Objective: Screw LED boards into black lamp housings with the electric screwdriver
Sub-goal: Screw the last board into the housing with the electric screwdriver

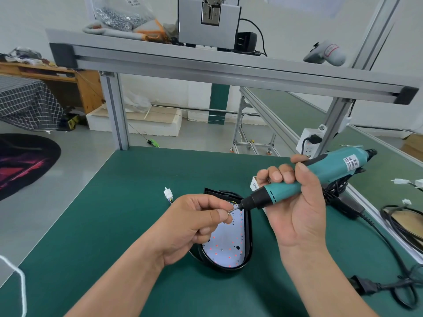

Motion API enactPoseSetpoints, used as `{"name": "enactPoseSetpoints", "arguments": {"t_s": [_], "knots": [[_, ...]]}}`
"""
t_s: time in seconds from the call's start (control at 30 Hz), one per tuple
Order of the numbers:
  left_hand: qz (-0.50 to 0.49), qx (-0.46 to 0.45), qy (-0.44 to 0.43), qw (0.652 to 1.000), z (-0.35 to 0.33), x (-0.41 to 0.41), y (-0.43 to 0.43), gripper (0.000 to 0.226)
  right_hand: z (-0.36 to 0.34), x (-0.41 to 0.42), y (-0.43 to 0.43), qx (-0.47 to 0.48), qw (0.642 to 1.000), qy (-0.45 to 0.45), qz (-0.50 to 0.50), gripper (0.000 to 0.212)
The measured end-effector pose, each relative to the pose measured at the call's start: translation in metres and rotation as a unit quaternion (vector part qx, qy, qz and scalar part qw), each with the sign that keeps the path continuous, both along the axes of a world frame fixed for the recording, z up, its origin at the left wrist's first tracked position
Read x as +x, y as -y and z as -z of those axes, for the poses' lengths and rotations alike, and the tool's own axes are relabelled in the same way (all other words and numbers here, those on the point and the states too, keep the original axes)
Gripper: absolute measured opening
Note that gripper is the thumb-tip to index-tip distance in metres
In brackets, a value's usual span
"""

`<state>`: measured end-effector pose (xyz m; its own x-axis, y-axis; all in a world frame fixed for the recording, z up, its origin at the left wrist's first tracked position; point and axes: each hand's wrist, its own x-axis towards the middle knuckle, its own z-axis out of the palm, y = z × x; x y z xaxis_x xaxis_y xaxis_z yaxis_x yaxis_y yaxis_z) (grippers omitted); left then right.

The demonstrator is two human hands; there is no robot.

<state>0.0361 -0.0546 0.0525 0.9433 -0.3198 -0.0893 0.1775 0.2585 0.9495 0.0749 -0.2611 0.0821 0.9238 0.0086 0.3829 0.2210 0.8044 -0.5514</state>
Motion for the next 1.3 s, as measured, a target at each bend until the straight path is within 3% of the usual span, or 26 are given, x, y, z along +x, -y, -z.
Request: {"name": "enactPoseSetpoints", "arguments": {"t_s": [0.13, 0.3, 0.53, 0.67, 0.8, 1.17, 1.3], "knots": [[-0.009, -0.005, -0.002, 1.000, 0.001, 0.000, -0.001, 0.020, 0.001, 0.000, 0.002, 0.005, 1.000, -0.002, 0.001, 0.011], [0.003, 0.001, 0.007, 1.000, 0.001, 0.000, -0.001, 0.013, 0.003, 0.001, 0.002, -0.004, 1.000, -0.001, -0.002, 0.015], [-0.032, 0.063, 0.043, 0.997, 0.005, 0.002, 0.000, 0.014, 0.003, 0.001, 0.002, -0.038, 0.999, 0.013, 0.006, 0.007], [-0.051, 0.088, 0.069, 0.992, 0.009, 0.004, 0.000, 0.015, 0.008, 0.003, -0.002, -0.017, 0.999, -0.027, 0.025, 0.001], [-0.051, 0.095, 0.073, 0.992, 0.013, 0.006, 0.000, 0.021, 0.012, 0.005, -0.004, 0.005, 0.998, -0.060, 0.037, 0.008], [-0.055, 0.100, 0.081, 0.990, 0.014, 0.006, 0.001, 0.024, 0.013, 0.006, -0.004, 0.026, 0.997, -0.070, 0.031, 0.005], [-0.040, 0.087, 0.088, 0.991, 0.011, 0.004, 0.001, 0.015, 0.012, 0.006, -0.003, 0.034, 0.997, -0.069, 0.026, 0.003]]}}
